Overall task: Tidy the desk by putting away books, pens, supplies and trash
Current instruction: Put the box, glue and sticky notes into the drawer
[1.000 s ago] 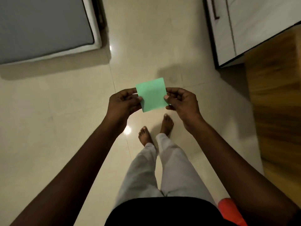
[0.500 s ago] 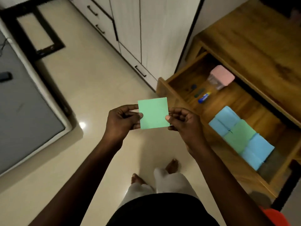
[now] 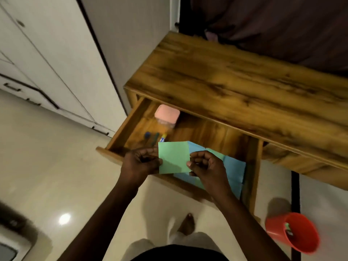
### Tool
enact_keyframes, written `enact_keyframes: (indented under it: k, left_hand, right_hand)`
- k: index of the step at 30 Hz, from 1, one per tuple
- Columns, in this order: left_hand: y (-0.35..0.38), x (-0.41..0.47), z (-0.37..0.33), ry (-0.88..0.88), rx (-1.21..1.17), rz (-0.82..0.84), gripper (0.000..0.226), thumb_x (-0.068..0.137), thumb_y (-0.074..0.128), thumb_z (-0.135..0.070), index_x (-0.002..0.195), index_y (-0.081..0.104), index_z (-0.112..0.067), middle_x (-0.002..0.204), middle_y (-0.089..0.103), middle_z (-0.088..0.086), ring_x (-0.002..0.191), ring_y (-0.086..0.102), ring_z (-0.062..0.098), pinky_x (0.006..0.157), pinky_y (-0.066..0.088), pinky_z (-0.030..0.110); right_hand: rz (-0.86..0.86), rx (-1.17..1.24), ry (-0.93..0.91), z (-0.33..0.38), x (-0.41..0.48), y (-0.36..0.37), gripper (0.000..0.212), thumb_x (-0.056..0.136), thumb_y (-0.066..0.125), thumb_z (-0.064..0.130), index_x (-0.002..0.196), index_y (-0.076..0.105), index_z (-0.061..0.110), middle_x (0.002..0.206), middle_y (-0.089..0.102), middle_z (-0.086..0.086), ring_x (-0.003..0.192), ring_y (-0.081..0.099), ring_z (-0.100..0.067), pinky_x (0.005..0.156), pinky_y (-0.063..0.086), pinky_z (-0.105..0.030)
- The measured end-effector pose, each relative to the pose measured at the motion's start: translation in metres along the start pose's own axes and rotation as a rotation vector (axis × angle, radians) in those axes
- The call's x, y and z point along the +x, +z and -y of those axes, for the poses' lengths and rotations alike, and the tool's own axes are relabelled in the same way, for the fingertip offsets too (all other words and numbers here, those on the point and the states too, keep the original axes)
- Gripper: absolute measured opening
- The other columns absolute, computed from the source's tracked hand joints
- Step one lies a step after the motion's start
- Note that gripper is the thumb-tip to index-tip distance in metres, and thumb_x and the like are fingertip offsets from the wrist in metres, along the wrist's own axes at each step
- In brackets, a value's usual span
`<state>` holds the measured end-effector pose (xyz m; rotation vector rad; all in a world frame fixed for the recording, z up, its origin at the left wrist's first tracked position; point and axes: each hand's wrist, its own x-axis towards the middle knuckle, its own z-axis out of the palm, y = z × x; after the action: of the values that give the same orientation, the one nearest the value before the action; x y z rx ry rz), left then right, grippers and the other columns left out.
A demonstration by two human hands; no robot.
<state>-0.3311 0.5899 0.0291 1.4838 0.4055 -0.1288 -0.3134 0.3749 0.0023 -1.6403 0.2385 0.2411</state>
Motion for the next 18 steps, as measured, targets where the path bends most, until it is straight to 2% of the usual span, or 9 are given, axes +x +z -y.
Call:
enact_keyframes:
  k: [4,8,12,15,18]
  left_hand:
    - [0.049,0.029,0.005,-0.1,0.002,0.026,0.027,0.082,0.072,0.013,0.099,0.075,-0.007,0.079,0.079,0.008,0.07,0.075,0.018,0.06,0.062,0.03]
    - [0.089,0.065,0.017,-0.201,0.02,0.11,0.026,0.083,0.072,0.009,0.106,0.073,-0.003,0.091,0.077,0.02,0.085,0.076,0.034,0.077,0.063,0.041]
    - [0.128,0.099,0.032,-0.249,0.025,0.204,0.023,0.083,0.072,0.01,0.102,0.073,-0.003,0.09,0.078,0.017,0.087,0.076,0.036,0.069,0.063,0.035]
    - [0.162,0.122,0.043,-0.291,0.054,0.232,0.02,0.081,0.074,0.01,0.098,0.073,0.001,0.093,0.078,0.017,0.086,0.077,0.032,0.071,0.064,0.034]
    - [0.191,0.146,0.054,-0.334,0.095,0.269,0.018,0.079,0.075,0.011,0.095,0.072,0.001,0.094,0.077,0.019,0.083,0.076,0.03,0.07,0.064,0.034]
  right_hand:
    - [-0.104,-0.058,0.007,-0.007,0.014,-0.043,0.016,0.086,0.079,0.004,0.099,0.074,0.011,0.092,0.077,-0.003,0.081,0.075,-0.019,0.072,0.064,-0.035]
    - [-0.206,-0.144,0.052,-0.024,0.024,-0.077,0.018,0.086,0.08,0.013,0.098,0.076,0.026,0.096,0.078,0.009,0.088,0.075,-0.009,0.084,0.063,-0.036]
    - [-0.265,-0.21,0.1,-0.043,0.03,-0.097,0.025,0.091,0.076,0.021,0.113,0.072,0.031,0.117,0.071,0.016,0.102,0.067,0.003,0.09,0.057,-0.021]
    - [-0.276,-0.262,0.127,-0.057,0.038,-0.108,0.034,0.095,0.071,0.023,0.128,0.067,0.03,0.129,0.064,0.015,0.118,0.061,0.0,0.101,0.051,-0.023]
    - [-0.266,-0.337,0.171,-0.07,0.044,-0.115,0.046,0.098,0.066,0.024,0.143,0.056,0.025,0.15,0.05,0.01,0.131,0.047,-0.001,0.095,0.036,-0.004]
